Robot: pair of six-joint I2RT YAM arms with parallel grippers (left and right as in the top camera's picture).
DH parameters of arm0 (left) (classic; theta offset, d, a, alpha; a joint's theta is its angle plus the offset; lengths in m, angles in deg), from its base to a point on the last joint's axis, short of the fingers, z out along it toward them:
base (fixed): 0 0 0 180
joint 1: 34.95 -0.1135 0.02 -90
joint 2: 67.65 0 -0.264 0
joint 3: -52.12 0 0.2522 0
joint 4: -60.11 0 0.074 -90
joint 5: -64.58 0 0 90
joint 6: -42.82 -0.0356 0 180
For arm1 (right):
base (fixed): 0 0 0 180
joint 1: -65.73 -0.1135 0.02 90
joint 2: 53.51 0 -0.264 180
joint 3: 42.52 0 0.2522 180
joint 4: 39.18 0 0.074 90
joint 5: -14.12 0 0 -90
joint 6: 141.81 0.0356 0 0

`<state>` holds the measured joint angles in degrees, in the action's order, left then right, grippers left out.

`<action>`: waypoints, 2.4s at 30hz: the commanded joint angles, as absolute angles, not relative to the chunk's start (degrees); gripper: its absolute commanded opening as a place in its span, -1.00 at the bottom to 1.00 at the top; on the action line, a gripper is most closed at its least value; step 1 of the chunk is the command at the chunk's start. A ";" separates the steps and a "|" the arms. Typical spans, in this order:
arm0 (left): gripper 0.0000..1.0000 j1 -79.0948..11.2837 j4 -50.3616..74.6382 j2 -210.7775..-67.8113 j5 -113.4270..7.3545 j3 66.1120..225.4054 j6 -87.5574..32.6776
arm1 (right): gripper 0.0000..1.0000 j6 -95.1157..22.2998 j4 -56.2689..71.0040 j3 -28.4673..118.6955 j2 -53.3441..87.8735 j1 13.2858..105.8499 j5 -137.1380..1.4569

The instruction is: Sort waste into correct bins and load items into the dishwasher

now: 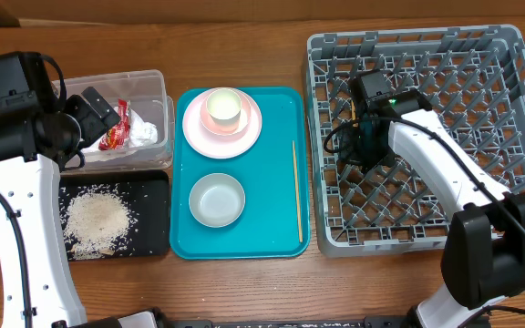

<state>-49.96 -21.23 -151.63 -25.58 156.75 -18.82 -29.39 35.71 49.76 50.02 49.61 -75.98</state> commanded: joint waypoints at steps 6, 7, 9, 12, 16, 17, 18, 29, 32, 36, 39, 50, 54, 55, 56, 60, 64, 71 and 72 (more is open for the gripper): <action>1.00 -49.61 -21.16 -150.78 -24.84 157.76 -19.30 | -0.92 -29.13 41.58 56.88 49.36 49.74 -75.83; 1.00 -49.61 -21.16 -150.78 -24.84 157.76 -19.32 | -0.92 -29.30 42.33 57.65 49.36 49.72 -75.85; 1.00 -49.61 -21.16 -150.78 -24.84 157.76 -19.32 | -0.92 -29.33 43.95 59.22 49.34 49.74 -75.85; 1.00 -49.61 -21.16 -150.78 -24.84 157.76 -19.32 | -0.92 -29.50 45.45 60.73 49.12 49.74 -75.85; 1.00 -49.61 -21.16 -150.78 -24.84 157.76 -19.30 | -0.92 -30.59 45.65 60.91 47.24 49.74 -75.85; 1.00 -49.61 -21.16 -150.78 -24.84 157.76 -19.32 | -0.92 -30.59 45.63 60.91 46.80 49.74 -75.87; 1.00 -49.61 -21.14 -150.78 -24.84 157.76 -19.32 | -0.92 -30.59 45.61 60.91 46.24 49.74 -75.85; 1.00 -49.61 -21.16 -150.78 -24.84 157.76 -19.32 | -0.92 -33.11 43.16 60.80 43.81 49.72 -76.00; 1.00 -49.61 -21.14 -150.78 -24.84 157.76 -19.30 | -0.92 -34.05 41.39 60.32 44.57 49.74 -76.00; 1.00 -49.61 -21.16 -150.78 -24.84 157.76 -19.30 | -0.92 -34.07 39.29 58.79 44.99 49.74 -76.03; 1.00 -49.61 -21.16 -150.78 -24.84 157.76 -19.32 | -0.92 -34.27 36.73 56.75 44.99 49.74 -76.33; 0.99 -49.61 -21.16 -150.78 -24.84 157.76 -19.32 | -0.53 -35.56 32.32 51.92 44.99 49.74 -78.26; 1.00 -49.61 -21.16 -150.78 -24.84 157.76 -19.30 | -0.49 -35.56 32.47 51.92 44.99 49.72 -78.39; 1.00 -49.61 -21.14 -150.78 -24.84 157.76 -19.32 | -0.49 -35.53 32.51 51.92 44.99 49.72 -78.36; 1.00 -49.61 -21.16 -150.78 -24.84 157.76 -19.30 | -0.49 -35.53 32.58 51.92 44.99 49.72 -78.34; 1.00 -49.61 -21.16 -150.78 -24.84 157.76 -19.30 | -0.49 -35.51 32.93 51.92 44.99 49.61 -76.27; 1.00 -49.61 -21.16 -150.78 -24.84 157.76 -19.32 | -0.49 -35.49 32.45 51.92 44.99 49.63 -75.76; 1.00 -49.61 -21.16 -150.78 -24.84 157.76 -19.30 | -0.49 -35.32 29.89 51.92 44.99 49.04 -63.55; 1.00 -49.61 -21.16 -150.78 -24.84 157.76 -19.32 | -0.49 -35.29 29.69 51.92 44.99 48.43 -62.54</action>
